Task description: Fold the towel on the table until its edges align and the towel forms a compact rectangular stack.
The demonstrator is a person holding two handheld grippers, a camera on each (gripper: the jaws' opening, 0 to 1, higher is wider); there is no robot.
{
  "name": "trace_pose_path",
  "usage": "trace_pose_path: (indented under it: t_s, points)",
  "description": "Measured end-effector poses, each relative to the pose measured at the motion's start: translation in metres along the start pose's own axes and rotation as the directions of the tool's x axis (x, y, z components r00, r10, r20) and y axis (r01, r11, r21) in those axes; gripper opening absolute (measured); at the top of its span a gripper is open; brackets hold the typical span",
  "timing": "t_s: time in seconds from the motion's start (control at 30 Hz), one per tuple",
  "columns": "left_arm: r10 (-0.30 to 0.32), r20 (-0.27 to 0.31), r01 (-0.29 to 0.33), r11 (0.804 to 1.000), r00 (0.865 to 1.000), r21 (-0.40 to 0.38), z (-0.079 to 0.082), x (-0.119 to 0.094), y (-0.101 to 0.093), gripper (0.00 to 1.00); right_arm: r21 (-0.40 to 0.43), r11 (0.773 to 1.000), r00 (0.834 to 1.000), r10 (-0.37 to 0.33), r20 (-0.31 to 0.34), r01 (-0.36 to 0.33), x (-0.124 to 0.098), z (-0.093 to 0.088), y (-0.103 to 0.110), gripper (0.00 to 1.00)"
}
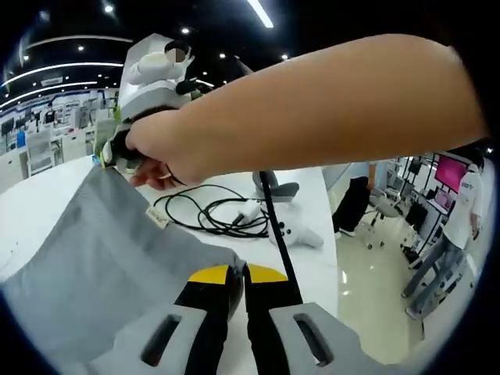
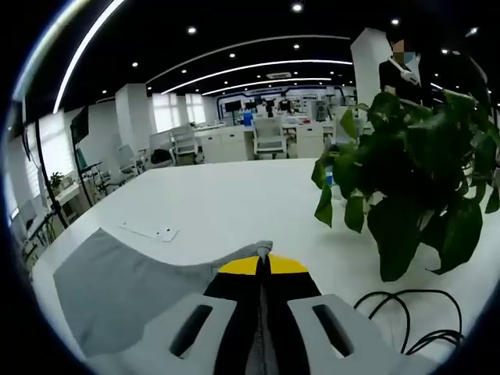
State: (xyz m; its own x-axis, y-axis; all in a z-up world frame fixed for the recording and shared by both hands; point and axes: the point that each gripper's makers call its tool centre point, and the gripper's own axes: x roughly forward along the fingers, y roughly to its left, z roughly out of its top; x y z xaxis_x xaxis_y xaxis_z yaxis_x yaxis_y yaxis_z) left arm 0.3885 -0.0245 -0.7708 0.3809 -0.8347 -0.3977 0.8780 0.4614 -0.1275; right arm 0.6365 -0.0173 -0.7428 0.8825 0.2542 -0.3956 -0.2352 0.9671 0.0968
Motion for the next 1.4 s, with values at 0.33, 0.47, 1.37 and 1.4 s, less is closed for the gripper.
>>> trace_pose_path:
  t_s: [0.33, 0.47, 1.37, 1.4]
  points:
    - [0.068, 0.044, -0.070, 0.997, 0.997, 0.044, 0.030, -0.044, 0.024, 0.07, 0.066, 0.997, 0.999, 0.037, 0.025, -0.038, 0.014, 0.036, 0.027, 0.00]
    - [0.097, 0.064, -0.100, 0.993, 0.993, 0.055, 0.038, -0.065, 0.034, 0.07, 0.090, 0.994, 0.997, 0.056, 0.043, -0.060, 0.028, 0.052, 0.038, 0.00]
    - [0.238, 0.231, -0.249, 0.968, 0.943, 0.017, 0.080, -0.238, 0.108, 0.07, 0.211, 0.956, 0.977, 0.185, 0.102, -0.203, 0.023, 0.137, 0.182, 0.00]
    - [0.240, 0.239, -0.252, 0.967, 0.941, 0.020, 0.083, -0.246, 0.109, 0.07, 0.211, 0.955, 0.976, 0.191, 0.108, -0.210, 0.023, 0.141, 0.187, 0.00]
